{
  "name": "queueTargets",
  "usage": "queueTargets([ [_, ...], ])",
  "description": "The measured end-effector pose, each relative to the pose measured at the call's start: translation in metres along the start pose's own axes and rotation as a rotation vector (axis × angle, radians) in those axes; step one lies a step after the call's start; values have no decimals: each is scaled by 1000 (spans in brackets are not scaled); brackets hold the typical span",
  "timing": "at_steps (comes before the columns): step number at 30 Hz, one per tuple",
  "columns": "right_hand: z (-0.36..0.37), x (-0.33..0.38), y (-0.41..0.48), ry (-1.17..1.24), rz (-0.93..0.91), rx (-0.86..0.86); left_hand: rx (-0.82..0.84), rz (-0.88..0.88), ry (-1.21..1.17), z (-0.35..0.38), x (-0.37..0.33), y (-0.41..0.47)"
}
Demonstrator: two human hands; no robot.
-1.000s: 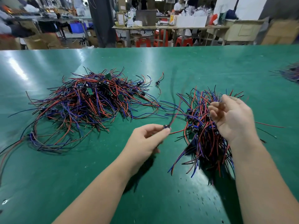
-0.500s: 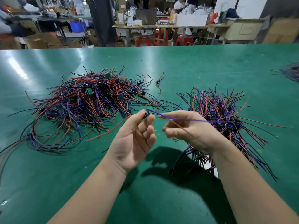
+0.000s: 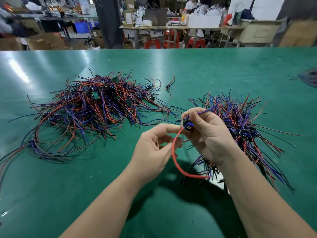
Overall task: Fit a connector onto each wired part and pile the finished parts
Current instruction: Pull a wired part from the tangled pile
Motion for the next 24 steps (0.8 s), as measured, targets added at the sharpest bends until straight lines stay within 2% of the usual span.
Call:
queueTargets([
  [3, -6, 2, 1, -82, 9, -5, -13, -126, -128, 0, 3, 2],
  [6, -13, 2, 2, -454, -79, -5, 24, -325, -272, 4, 7, 0],
  [8, -13, 1, 1, -598, -101, 0, -6, -333, -223, 5, 11, 0],
  [10, -15, 4, 0, -627, -120, -40, -2, -334, -162, 5, 12, -1],
  [12, -19, 14, 0, -565, -143, -127, 24, -338, -93, 5, 13, -2],
  [17, -48, 34, -1, -163, -144, -503, 164, -360, 50, 8, 20, -2],
  [21, -53, 28, 0, 75, -168, -600, 189, -339, 54, 5, 18, -2],
  [24, -54, 28, 4, 26, -172, -609, 74, -397, -85, -2, 19, 2],
])
Point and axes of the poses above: each hand's wrist, its own y-axis towards the middle knuckle, its own z-axis out of the palm, x = y × z, the point moved 4 cm from there along y, towards the middle knuckle, and after that the axes turned 4 degrees about y, right-handed, at the moved point
